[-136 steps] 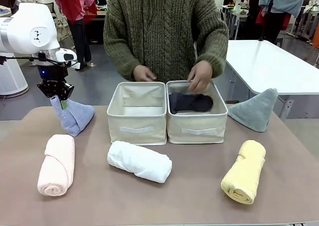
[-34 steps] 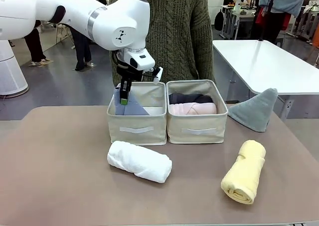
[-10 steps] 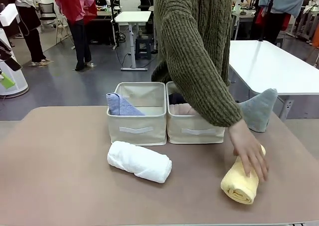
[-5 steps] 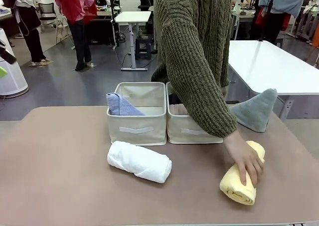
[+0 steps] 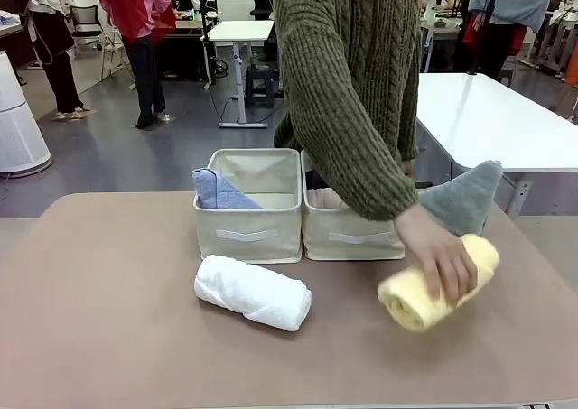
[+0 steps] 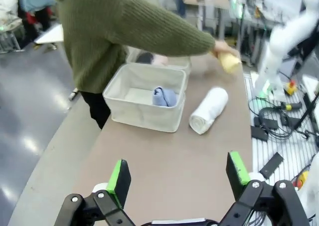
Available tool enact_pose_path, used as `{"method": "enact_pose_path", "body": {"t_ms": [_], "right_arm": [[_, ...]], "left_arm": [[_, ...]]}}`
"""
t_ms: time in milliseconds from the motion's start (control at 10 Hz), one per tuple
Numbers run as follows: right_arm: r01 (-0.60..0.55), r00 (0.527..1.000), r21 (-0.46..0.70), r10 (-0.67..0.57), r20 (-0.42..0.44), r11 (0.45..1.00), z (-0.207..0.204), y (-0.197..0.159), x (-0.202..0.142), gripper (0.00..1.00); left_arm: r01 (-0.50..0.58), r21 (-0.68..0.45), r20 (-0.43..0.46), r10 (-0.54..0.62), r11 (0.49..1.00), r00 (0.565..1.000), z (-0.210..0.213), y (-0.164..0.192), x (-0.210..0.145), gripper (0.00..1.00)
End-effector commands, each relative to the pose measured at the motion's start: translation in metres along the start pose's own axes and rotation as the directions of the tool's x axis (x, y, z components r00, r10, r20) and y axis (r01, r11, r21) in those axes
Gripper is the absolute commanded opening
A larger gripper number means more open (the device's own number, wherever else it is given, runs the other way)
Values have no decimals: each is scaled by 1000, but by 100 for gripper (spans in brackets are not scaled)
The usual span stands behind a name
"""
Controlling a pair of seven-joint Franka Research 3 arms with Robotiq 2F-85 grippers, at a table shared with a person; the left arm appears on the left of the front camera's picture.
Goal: Sort the towels based on their folding style.
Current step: Pick up another triangle-folded towel from the table and place it in the left Fabric basket.
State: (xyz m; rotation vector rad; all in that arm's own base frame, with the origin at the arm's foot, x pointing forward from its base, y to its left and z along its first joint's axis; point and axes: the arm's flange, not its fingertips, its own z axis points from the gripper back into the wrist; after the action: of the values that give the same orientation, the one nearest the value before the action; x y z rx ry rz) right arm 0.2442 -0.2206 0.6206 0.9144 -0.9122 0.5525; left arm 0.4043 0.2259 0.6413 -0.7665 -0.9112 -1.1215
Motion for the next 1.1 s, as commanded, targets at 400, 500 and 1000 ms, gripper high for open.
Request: {"method": "enact_pose_path", "body": {"t_ms": [400,500,1000], "right_arm": [[-16,1000,15,16,23,1000,0,-1,2,100],[-16,1000,15,16,23,1000,0,-1,2,100],[-16,1000,15,16,23,1000,0,-1,2,100]], "left_arm": [[21,22,81,-22,1000,996,59,4,-47,100],[15,5,68,-15,1000,998,56,4,-50,100],[-12,17,101,11,1000,995,51,3,-49,100]]}}
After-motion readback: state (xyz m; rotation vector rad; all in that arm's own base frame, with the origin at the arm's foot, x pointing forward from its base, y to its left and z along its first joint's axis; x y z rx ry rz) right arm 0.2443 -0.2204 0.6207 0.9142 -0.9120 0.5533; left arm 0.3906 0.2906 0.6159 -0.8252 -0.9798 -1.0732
